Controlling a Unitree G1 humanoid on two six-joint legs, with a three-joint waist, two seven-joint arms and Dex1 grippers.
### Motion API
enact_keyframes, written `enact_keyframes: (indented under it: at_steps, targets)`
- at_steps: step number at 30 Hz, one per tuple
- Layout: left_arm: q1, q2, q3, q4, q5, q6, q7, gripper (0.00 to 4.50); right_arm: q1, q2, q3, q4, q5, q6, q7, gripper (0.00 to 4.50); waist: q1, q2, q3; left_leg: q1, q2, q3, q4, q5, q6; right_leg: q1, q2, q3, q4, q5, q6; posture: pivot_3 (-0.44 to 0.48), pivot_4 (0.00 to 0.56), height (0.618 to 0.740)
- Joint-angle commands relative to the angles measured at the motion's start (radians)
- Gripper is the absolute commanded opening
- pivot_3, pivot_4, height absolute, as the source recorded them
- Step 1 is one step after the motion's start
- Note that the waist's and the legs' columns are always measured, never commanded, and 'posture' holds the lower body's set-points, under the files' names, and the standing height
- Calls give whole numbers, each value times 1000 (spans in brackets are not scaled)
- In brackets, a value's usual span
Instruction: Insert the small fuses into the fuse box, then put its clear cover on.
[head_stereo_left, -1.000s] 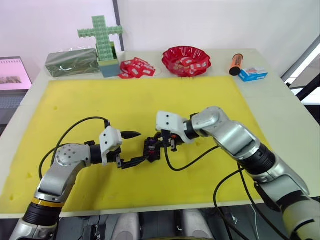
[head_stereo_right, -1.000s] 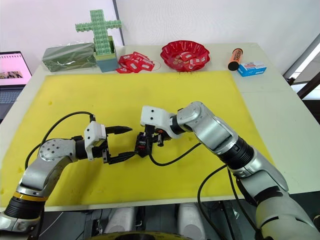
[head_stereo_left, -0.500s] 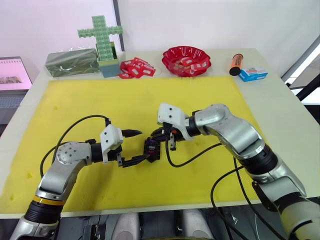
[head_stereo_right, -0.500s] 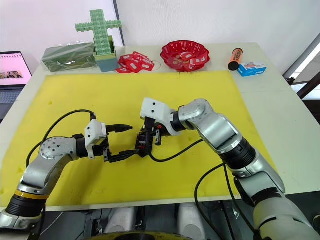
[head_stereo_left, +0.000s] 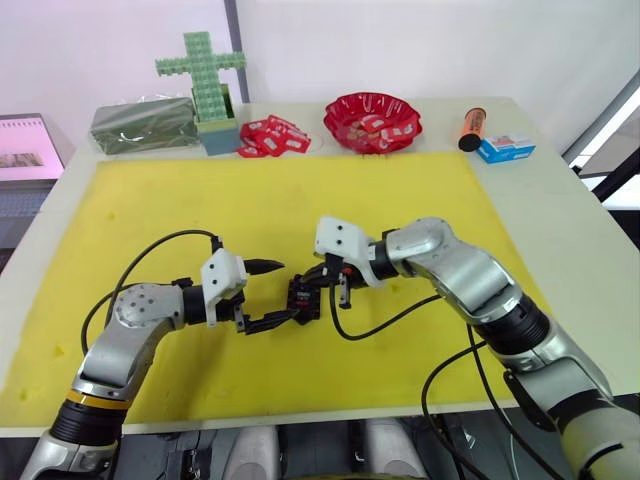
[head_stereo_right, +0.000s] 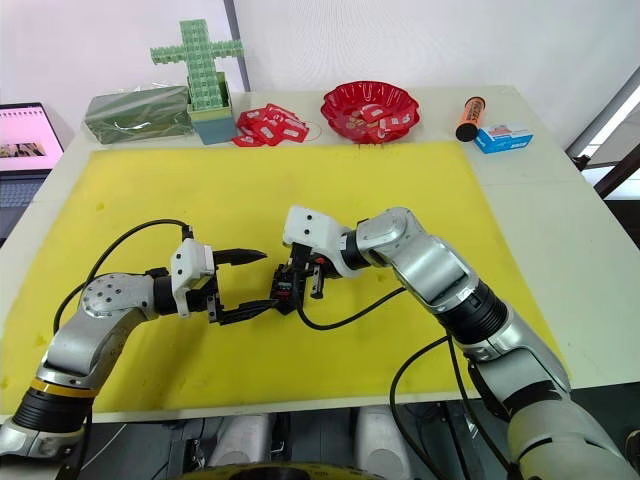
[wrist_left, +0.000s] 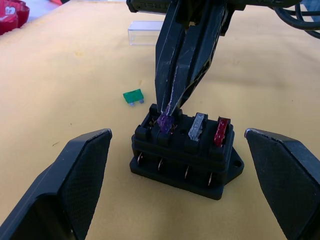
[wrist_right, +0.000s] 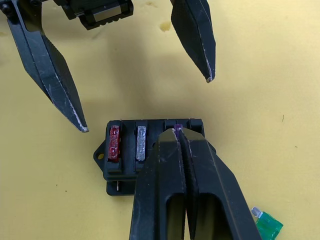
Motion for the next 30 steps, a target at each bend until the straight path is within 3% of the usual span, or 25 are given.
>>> enact_keyframes:
  at_steps: [1, 30]
  targets:
    - [-1, 10, 11, -25, 1, -11, 0, 4500, 8, -6, 35, -2, -20, -15, 14, 45, 0, 0, 0, 0, 0, 0, 0, 0, 0, 0, 0, 0, 0, 0, 0, 0, 150, 740]
    - [-4, 26, 13, -33, 4, -8, 1, 4500, 73, -20, 67, 51, -60, -43, 38, 45, 2, 0, -1, 6, 0, 0, -1, 0, 0, 6, 0, 0, 0, -2, -2, 0, 150, 740]
